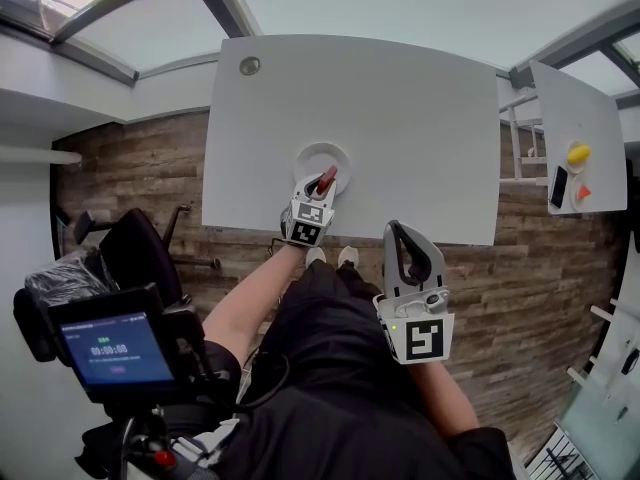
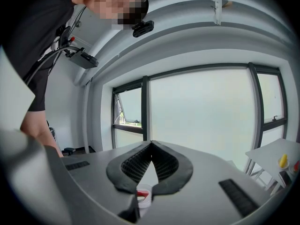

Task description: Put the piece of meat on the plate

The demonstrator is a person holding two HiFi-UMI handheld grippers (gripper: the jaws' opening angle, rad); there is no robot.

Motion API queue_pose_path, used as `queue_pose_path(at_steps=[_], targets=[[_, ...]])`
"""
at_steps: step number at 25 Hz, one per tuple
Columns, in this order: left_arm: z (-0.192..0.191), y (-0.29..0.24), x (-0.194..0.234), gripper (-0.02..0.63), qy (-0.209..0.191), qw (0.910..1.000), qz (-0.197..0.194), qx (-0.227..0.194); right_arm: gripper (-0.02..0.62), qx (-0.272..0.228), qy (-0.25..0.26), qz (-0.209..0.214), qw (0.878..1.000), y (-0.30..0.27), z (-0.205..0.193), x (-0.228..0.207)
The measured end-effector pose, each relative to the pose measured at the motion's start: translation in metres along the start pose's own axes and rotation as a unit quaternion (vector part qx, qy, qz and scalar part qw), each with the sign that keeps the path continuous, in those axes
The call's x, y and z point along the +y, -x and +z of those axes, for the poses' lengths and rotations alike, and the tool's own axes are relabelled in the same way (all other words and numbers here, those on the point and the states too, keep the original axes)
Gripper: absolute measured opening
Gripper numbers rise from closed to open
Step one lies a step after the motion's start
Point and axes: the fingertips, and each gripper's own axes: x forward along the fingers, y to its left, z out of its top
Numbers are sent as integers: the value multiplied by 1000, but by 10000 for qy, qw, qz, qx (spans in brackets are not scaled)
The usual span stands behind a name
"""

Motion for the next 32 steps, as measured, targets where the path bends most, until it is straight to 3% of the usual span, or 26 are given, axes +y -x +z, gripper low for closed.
queue_pose_path(at_steps=[12,18,32], targets=[[2,-21,1,94,131,9997,-203,69,5,183,10,-221,9996,-10,-10,-13],[2,-23,3,95,397,9990,-200,58,5,156,-51,-244,9996,-7,-9,-10],[-5,-26,15,95,-16,9999,-63,98,5,226,54,-240,9994,-2,-11,-3]])
